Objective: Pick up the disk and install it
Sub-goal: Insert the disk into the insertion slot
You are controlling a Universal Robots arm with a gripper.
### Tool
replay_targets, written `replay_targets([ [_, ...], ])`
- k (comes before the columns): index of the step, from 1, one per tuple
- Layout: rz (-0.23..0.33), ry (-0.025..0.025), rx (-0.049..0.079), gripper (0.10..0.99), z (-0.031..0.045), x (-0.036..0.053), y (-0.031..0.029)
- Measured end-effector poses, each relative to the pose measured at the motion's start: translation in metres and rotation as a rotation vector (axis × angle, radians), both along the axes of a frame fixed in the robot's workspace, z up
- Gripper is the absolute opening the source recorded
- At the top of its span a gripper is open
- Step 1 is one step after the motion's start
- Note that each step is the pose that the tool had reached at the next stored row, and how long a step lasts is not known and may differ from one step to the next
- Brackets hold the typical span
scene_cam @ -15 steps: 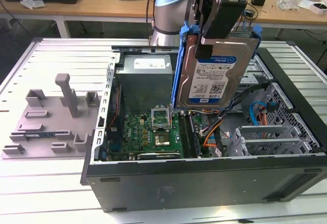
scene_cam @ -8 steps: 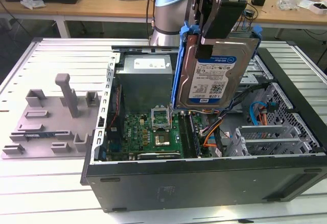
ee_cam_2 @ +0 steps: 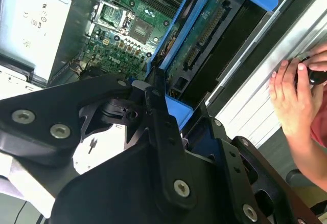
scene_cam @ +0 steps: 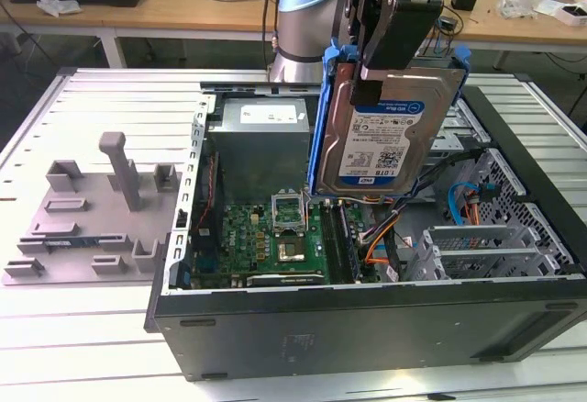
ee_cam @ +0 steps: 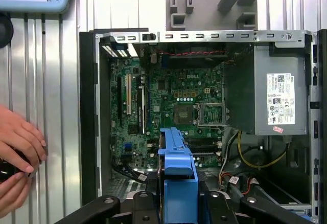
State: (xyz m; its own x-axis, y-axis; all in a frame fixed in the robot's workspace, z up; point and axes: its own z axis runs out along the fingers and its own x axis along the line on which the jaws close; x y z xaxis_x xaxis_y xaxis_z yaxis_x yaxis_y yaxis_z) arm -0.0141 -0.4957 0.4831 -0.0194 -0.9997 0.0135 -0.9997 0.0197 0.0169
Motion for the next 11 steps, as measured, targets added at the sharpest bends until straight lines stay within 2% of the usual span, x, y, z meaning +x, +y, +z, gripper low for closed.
replay_targets([
  [7, 0.0, -0.0001, 0.001, 0.365, -0.0002, -0.0001, -0.0001],
  [8, 0.0, -0.0005, 0.011, 0.365, -0.0003, -0.0001, -0.0012],
  [9, 0.0, -0.0011, 0.029, 0.365, -0.0006, -0.0003, -0.0043],
  [10, 0.0, -0.0013, 0.036, 0.365, -0.0009, -0.0003, -0.0072],
  [11, 0.0, -0.0013, 0.037, 0.365, -0.0012, -0.0004, -0.0103],
])
